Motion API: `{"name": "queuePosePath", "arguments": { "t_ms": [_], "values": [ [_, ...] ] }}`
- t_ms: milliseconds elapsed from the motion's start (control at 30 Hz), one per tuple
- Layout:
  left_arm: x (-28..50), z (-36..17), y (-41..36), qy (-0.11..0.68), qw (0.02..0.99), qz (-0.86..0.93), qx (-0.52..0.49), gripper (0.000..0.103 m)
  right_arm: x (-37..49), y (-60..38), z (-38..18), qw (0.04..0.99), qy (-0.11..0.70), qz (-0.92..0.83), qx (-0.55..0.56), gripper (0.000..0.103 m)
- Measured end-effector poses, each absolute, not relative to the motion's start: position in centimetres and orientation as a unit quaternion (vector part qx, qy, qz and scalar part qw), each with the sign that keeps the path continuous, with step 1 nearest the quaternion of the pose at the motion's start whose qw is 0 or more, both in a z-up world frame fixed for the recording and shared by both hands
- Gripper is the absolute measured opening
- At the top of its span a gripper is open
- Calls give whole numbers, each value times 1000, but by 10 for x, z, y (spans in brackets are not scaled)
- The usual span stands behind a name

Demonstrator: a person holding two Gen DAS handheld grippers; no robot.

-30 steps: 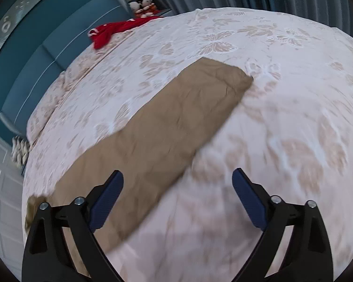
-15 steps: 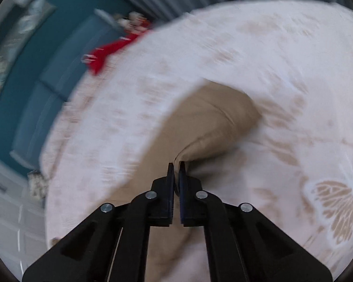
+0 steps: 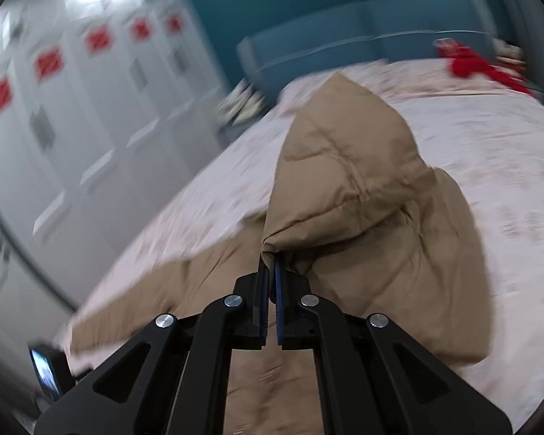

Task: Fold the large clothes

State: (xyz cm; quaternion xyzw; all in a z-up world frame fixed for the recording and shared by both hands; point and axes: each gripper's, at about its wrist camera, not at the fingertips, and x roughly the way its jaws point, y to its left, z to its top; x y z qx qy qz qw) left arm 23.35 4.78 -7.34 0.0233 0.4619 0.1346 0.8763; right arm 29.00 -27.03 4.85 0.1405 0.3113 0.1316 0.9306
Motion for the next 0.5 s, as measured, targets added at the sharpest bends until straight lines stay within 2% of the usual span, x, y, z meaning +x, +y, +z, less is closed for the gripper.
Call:
{"name": "queuePosePath", "arguments": {
  "t_ms": [200,267,367,400,433,500],
  "values": [
    [232,-78,73,473,871,129,-3,97,299,-161,-38,887,421,173,83,2],
    [235,-79,78,477,870,125,-14,97,296,-142,-57,877,444,172,63,7],
    [238,-79,83,479,870,106,-41,97,283,-143,-74,869,459,166,85,21],
    [239,-79,83,479,871,101,-47,97,283,-149,-73,865,459,173,104,35],
    [242,-77,81,480,871,92,-56,97,279,-153,-70,861,459,181,127,46],
    [245,-73,76,479,872,77,-69,97,266,-164,-62,861,452,181,147,47]
  ]
}}
